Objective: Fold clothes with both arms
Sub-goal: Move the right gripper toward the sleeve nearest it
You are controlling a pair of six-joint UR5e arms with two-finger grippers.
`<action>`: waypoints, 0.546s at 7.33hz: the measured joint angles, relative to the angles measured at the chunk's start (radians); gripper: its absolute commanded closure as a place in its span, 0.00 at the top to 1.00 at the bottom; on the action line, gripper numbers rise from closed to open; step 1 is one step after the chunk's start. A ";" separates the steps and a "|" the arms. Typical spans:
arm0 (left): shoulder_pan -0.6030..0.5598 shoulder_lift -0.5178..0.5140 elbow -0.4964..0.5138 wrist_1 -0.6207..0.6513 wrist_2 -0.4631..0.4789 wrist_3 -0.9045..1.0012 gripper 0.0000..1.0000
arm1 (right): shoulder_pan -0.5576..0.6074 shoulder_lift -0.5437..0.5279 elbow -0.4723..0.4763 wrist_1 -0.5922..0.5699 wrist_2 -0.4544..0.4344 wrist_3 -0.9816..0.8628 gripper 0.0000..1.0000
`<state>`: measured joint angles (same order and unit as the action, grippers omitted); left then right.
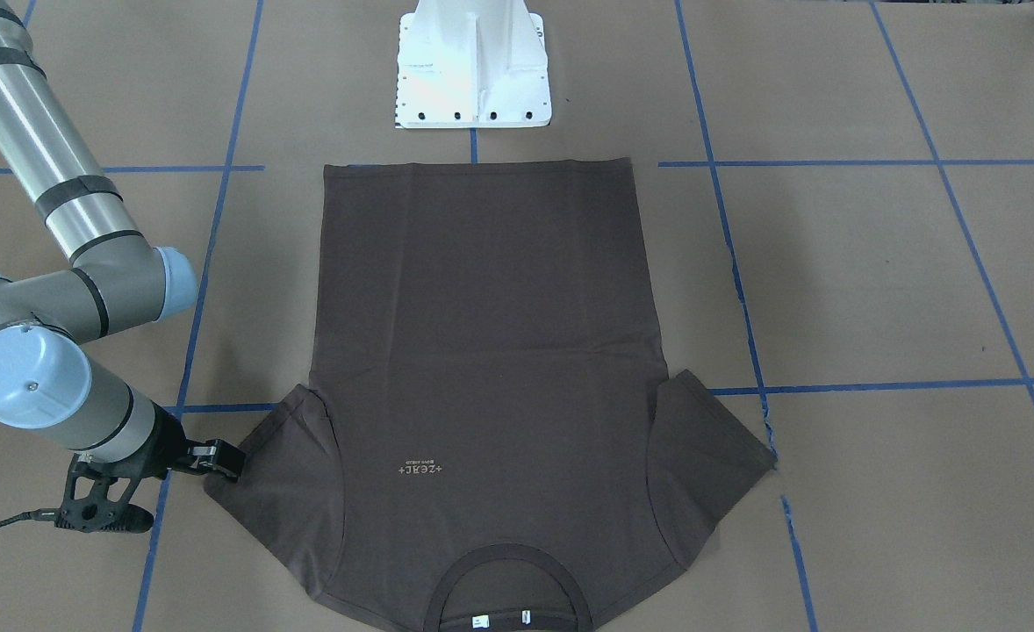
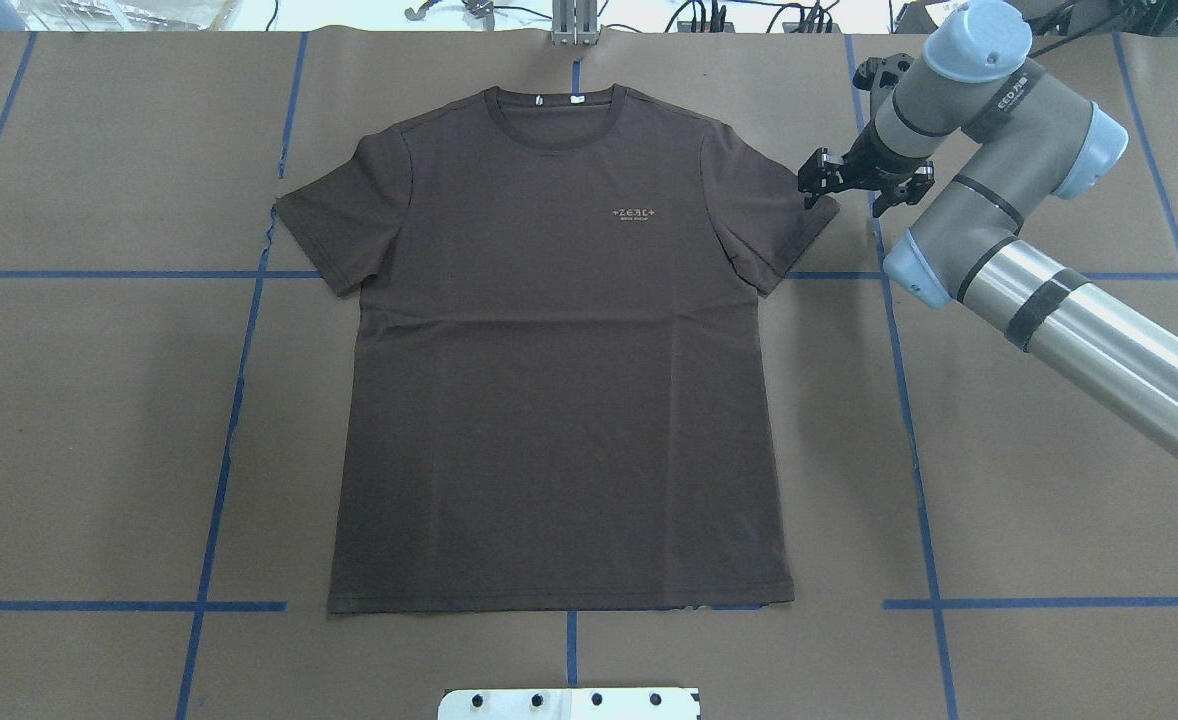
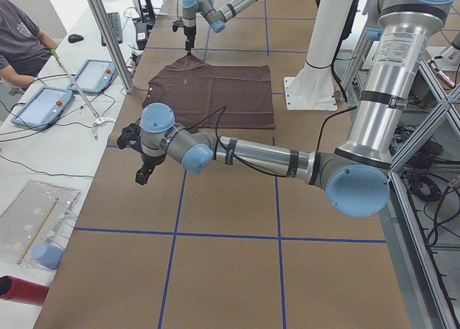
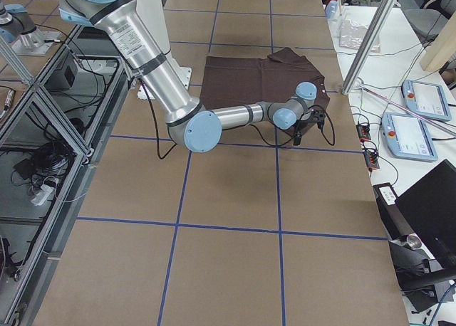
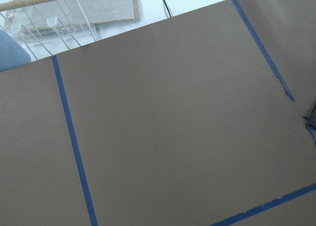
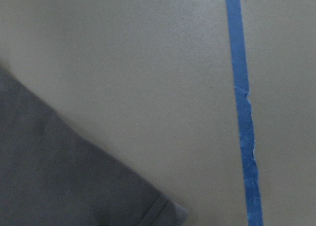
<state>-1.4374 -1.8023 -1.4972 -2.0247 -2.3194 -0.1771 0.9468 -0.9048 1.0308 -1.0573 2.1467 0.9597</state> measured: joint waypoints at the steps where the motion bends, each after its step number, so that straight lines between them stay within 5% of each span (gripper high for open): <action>1: 0.000 0.000 -0.002 0.000 0.000 -0.002 1.00 | -0.004 0.010 -0.015 0.000 -0.004 0.000 0.79; 3: -0.001 0.000 -0.007 0.000 0.000 -0.004 1.00 | -0.008 0.018 -0.025 -0.001 -0.009 0.001 0.54; 4: -0.001 0.000 -0.009 0.000 0.000 -0.005 1.00 | -0.011 0.021 -0.027 -0.001 -0.010 0.001 0.30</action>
<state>-1.4387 -1.8024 -1.5067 -2.0249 -2.3194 -0.1819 0.9362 -0.8836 1.0038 -1.0581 2.1371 0.9607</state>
